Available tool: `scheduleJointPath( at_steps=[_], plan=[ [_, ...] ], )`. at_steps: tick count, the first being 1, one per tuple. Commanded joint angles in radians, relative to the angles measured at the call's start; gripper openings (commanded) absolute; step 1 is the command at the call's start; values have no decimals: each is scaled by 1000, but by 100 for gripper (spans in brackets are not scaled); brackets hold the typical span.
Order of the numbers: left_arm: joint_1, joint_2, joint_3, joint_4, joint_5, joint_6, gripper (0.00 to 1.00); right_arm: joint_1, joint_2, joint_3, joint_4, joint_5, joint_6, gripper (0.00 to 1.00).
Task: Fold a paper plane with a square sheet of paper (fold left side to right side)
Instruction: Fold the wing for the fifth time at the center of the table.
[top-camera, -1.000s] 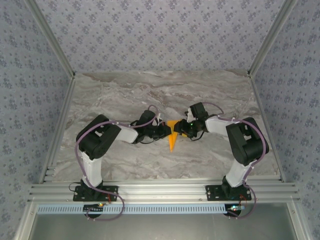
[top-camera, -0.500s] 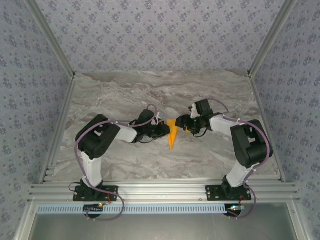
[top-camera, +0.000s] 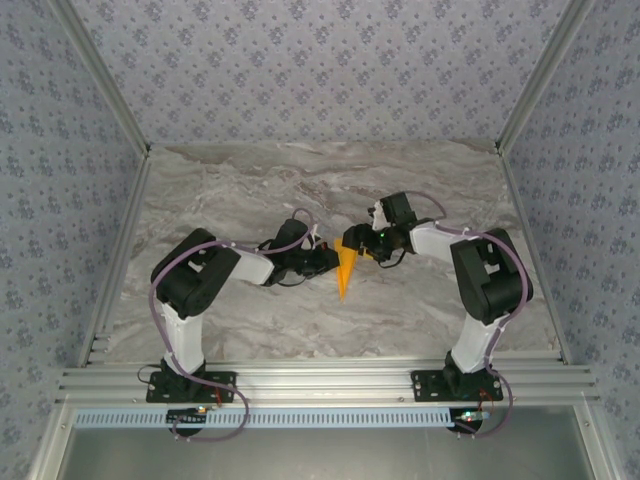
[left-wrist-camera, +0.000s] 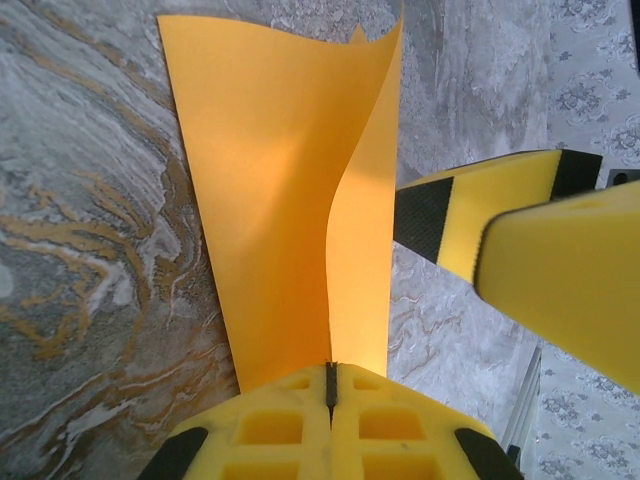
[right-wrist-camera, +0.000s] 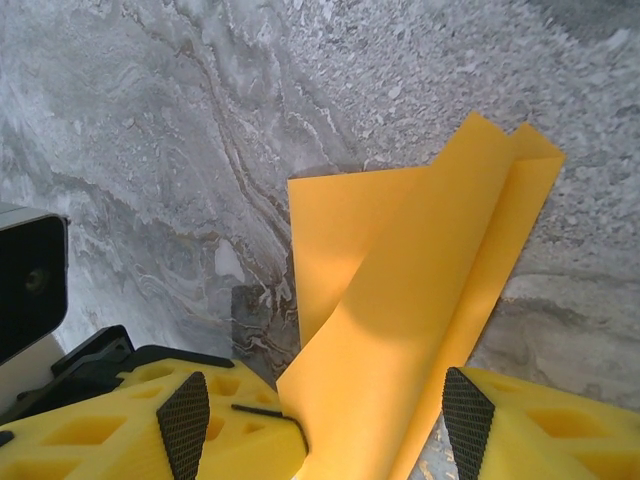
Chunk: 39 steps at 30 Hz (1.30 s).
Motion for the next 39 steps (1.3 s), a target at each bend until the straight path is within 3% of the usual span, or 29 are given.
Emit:
scheduleJointPath(
  at_steps=[1, 17, 26, 39],
  plan=[
    [6, -21, -14, 0, -4, 21, 0, 4, 24, 33, -21, -8, 3, 68],
    [6, -17, -14, 8, 2, 18, 0, 16, 56, 61, -52, 11, -9, 68],
    [9, -36, -15, -2, -3, 32, 0, 33, 100, 110, -197, 90, -59, 68],
    [22, -6, -7, -19, -19, 49, 0, 50, 121, 115, -222, 109, -73, 68]
  ],
)
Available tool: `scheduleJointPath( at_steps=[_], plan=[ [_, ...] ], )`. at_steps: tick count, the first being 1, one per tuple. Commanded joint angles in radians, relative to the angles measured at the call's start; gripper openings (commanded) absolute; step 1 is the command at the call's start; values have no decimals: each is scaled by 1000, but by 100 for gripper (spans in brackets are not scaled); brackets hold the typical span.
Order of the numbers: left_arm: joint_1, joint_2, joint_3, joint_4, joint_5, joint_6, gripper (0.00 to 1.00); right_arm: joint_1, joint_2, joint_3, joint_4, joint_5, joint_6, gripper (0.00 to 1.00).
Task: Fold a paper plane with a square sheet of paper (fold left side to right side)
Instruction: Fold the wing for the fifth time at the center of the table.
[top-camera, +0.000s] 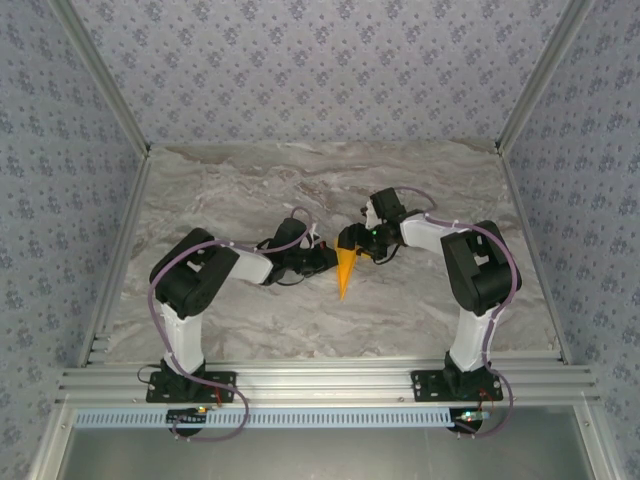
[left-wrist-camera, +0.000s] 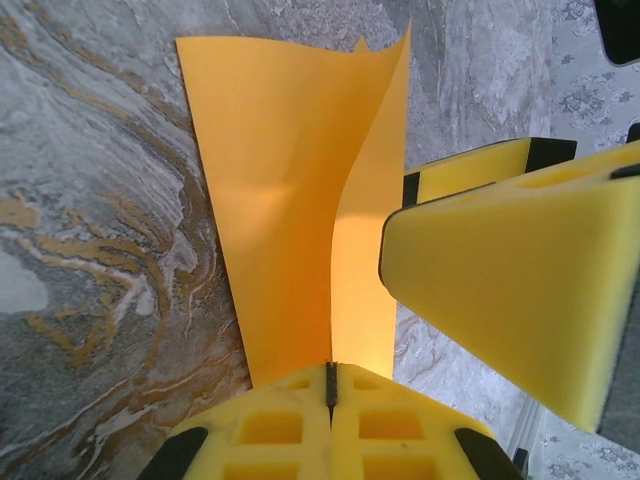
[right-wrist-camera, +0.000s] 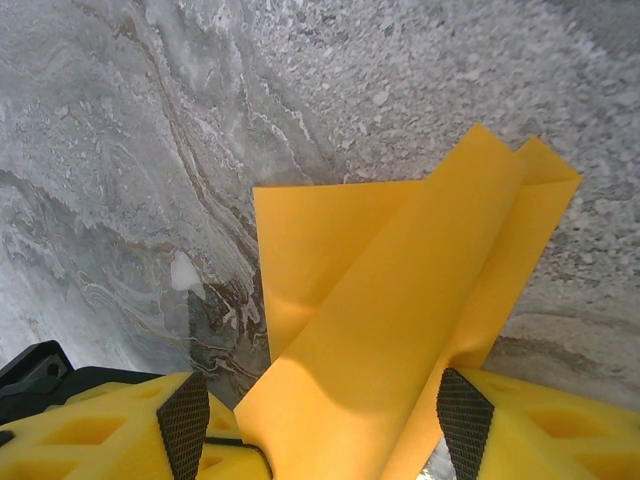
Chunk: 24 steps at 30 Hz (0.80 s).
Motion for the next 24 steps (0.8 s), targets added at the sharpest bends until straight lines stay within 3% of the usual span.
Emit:
scheduleJointPath(
  at_steps=[1, 15, 24],
  plan=[
    [9, 2, -3, -12, -15, 27, 0, 14, 42, 0, -83, 38, -18, 68],
    [2, 56, -17, 4, 1, 25, 0, 16, 4, -2, -54, 17, -26, 68],
    [-1, 80, -14, -12, -6, 31, 0, -15, -164, -13, -87, 96, -51, 66]
  ],
)
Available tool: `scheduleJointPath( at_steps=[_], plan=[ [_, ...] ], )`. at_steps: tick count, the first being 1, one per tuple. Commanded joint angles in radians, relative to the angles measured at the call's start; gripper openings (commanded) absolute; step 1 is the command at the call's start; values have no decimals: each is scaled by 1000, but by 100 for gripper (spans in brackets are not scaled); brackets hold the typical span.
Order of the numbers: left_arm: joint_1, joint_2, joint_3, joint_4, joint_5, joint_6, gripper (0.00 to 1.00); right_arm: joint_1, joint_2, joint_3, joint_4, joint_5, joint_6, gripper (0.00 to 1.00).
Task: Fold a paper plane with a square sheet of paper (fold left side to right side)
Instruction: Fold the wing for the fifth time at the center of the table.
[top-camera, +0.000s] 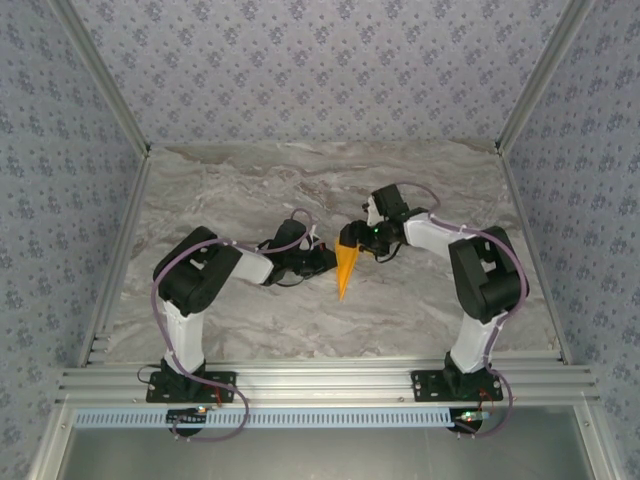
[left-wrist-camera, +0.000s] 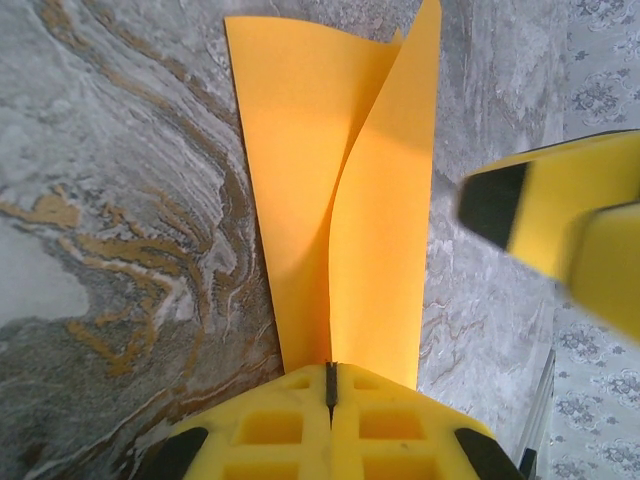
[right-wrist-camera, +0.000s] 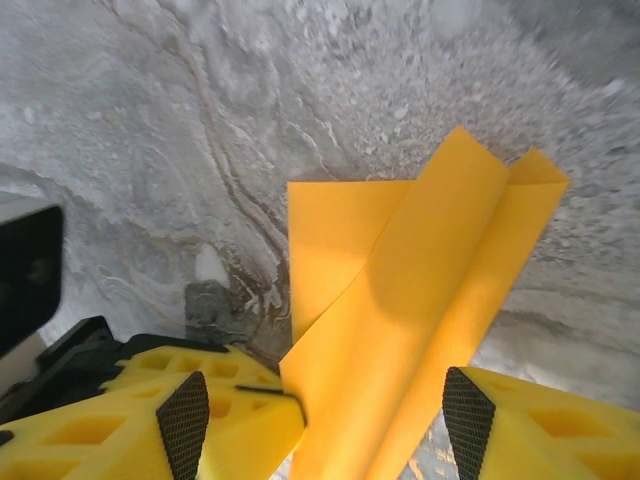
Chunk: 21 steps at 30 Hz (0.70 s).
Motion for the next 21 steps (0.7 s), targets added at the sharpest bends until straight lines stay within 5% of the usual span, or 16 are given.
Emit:
scheduleJointPath(
  at_steps=[1, 7, 10, 21],
  plan=[
    [-3, 51, -13, -26, -16, 29, 0, -10, -84, -18, -49, 52, -26, 62],
    [-8, 49, -3, -47, -17, 41, 0, 15, -22, 3, -19, -10, -5, 26],
    [-10, 47, -2, -57, -21, 47, 0, 30, 26, 37, -24, 0, 2, 17],
    [-12, 46, 16, -100, -31, 69, 0, 46, 108, 80, -99, 50, -28, 14]
  ],
)
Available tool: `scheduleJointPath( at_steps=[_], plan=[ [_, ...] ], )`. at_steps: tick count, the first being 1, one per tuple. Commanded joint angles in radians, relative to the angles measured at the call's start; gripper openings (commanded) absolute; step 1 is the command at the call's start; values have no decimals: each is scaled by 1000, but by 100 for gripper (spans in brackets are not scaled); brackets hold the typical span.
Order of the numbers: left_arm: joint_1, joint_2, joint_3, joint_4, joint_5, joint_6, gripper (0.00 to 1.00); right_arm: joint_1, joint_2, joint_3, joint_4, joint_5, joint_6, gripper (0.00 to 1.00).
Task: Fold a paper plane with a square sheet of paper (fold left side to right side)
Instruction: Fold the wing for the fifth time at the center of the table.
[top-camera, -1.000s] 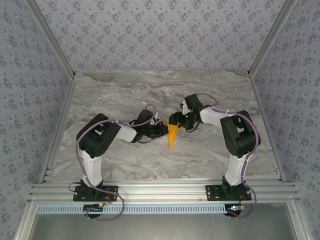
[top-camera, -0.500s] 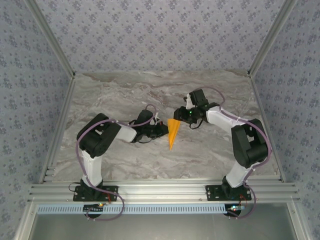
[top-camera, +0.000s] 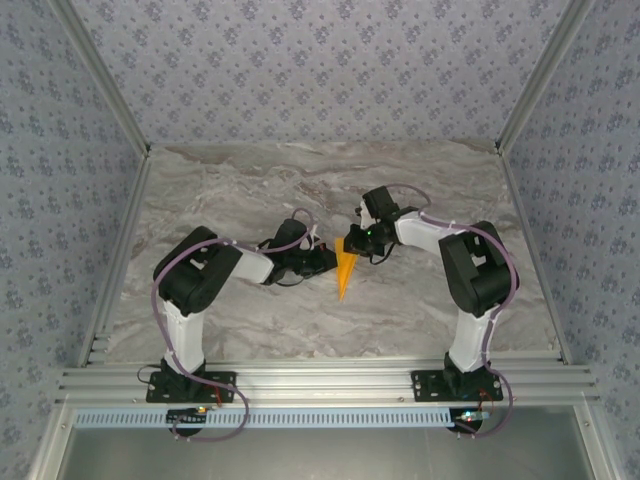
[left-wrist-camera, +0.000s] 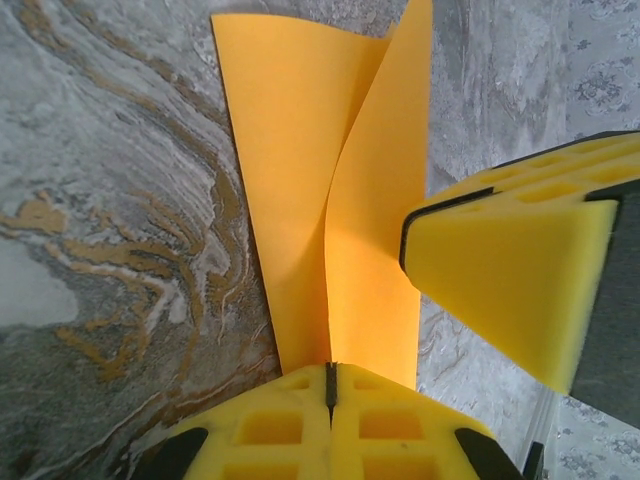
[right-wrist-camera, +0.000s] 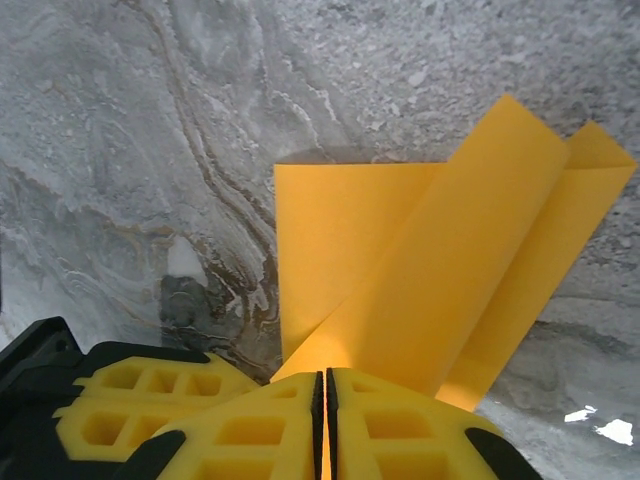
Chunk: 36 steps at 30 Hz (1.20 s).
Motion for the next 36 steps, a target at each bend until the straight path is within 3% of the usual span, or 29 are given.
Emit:
scheduleJointPath(
  at_steps=[1, 29, 36],
  plan=[
    [-13, 44, 7, -82, -38, 41, 0, 4, 23, 34, -61, 32, -27, 14],
    [-25, 67, 25, -82, -36, 38, 0, -5, 75, -35, -91, 93, -22, 13],
    [-23, -17, 9, -89, -31, 40, 2, -14, 76, -82, -99, 109, -22, 12]
  ],
)
